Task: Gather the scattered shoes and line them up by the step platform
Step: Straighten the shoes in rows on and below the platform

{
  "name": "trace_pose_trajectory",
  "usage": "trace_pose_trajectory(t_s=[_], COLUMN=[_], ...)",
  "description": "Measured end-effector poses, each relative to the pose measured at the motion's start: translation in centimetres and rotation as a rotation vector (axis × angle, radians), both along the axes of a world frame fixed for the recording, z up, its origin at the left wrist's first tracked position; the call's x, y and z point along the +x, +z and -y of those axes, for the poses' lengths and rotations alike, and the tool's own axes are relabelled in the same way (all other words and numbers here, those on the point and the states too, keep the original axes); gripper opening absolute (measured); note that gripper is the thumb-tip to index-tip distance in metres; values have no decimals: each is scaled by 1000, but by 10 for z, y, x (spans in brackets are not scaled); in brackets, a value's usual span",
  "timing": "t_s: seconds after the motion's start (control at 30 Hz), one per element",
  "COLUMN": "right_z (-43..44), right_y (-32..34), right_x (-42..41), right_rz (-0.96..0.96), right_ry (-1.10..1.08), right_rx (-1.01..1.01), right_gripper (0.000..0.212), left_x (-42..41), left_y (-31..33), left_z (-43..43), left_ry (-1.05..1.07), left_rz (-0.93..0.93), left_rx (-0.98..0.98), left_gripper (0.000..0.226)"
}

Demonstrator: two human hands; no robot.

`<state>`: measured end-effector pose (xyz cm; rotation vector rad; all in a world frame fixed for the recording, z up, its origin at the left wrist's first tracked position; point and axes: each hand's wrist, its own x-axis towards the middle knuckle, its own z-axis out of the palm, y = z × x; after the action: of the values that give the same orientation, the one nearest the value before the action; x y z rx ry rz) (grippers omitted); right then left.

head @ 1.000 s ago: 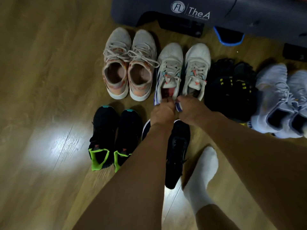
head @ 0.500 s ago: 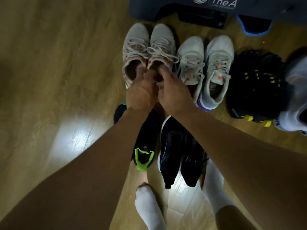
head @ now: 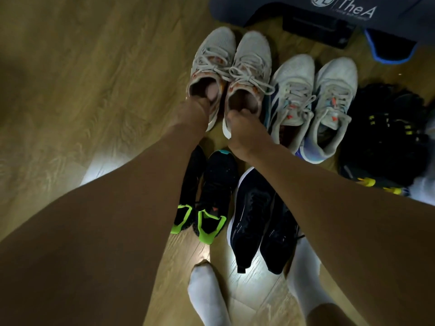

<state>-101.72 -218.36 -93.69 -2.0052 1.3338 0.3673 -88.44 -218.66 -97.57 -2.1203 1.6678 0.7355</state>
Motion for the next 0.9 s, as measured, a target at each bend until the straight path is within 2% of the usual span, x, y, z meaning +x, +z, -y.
trace_pose_trajectory(t_s=[0.03,0.13,0.23,0.3,0.4,0.5,0.57,0.73,0.83,0.9], right_z=[0,-4,-29,-62,-117,-168,-193,-219,-234,-246], right_y=[0,2,15,25,38,44,44,32,23,23], right_x=[1,0,-1,0,2,1,2,15,21,21], right_rz=[6,68,138,123,43,-39,-75,-143,-136,-54], right_ry=[-14,-74,-75,-34,17,41,66,31,38,44], right_rx=[12,52,26,6,81,182,221,148,145,104], right_gripper=[37,40,46,43,35,31,34,38,38,32], left_x=[1,4,6,3,-7,-17,-22,-30,-26,-26], left_y=[0,2,7,17,34,38,40,37,23,16], left_z=[1,-4,-33,-69,-136,-200,-234,-264,-267,-272], left_ry=[11,27,152,200,201,226,304,575,832,929], left_rz=[18,-78,-220,-228,-156,-122,-164,-220,-240,-268], left_rx=[5,-45,-275,-323,-224,-48,44,-18,16,26], left_gripper=[33,38,53,50,47,59,67,76,69,64])
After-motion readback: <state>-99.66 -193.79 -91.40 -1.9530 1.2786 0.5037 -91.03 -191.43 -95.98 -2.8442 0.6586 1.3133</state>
